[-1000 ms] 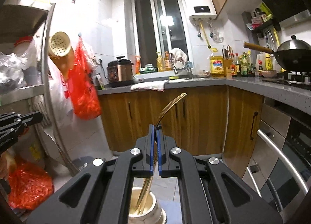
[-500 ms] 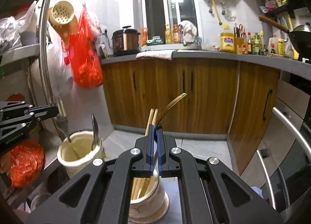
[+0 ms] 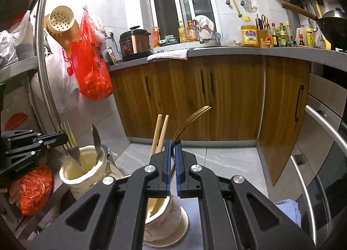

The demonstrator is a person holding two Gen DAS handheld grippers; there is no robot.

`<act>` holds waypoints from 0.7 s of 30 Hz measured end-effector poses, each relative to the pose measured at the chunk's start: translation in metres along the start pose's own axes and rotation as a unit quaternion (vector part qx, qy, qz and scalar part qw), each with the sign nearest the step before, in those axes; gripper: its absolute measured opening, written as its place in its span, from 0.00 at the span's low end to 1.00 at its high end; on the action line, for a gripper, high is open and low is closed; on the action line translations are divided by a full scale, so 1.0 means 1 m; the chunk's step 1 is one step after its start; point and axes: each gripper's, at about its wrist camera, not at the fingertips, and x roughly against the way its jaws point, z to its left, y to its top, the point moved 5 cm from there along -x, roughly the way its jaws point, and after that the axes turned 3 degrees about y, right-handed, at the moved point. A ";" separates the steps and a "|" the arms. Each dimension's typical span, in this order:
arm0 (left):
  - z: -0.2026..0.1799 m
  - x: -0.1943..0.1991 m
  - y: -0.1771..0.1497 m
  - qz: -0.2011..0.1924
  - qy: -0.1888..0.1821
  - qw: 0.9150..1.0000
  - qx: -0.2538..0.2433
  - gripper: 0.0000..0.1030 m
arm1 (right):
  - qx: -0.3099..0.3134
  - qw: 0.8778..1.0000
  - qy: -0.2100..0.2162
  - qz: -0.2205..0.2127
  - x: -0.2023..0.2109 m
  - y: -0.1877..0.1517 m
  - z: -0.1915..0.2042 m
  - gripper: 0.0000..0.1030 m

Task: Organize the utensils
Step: 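Lower the silver fork into the larger cup while the right lowers the gold fork into the smaller cup, then move both tools back down over the wooden chopstick and yellow utensil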

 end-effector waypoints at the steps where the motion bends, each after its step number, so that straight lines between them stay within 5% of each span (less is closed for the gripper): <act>1: -0.001 0.000 -0.001 0.000 0.001 1.000 -0.001 0.02 | -0.001 1.000 0.000 0.000 0.000 0.000 0.000 0.03; 12: 0.001 -0.001 -0.003 0.003 0.003 1.000 -0.002 0.04 | -0.002 1.000 0.000 0.000 0.001 0.001 0.001 0.06; 14: 0.003 -0.001 -0.003 0.004 0.005 1.000 -0.003 0.05 | -0.001 1.000 -0.001 0.001 0.001 0.001 0.001 0.15; 15: 0.004 -0.001 -0.004 0.004 0.007 1.000 -0.002 0.07 | -0.001 1.000 0.001 0.000 0.002 0.001 0.001 0.23; 21: 0.012 0.008 -0.003 -0.004 0.012 1.000 0.013 0.33 | -0.002 1.000 0.004 0.004 0.008 -0.001 0.005 0.31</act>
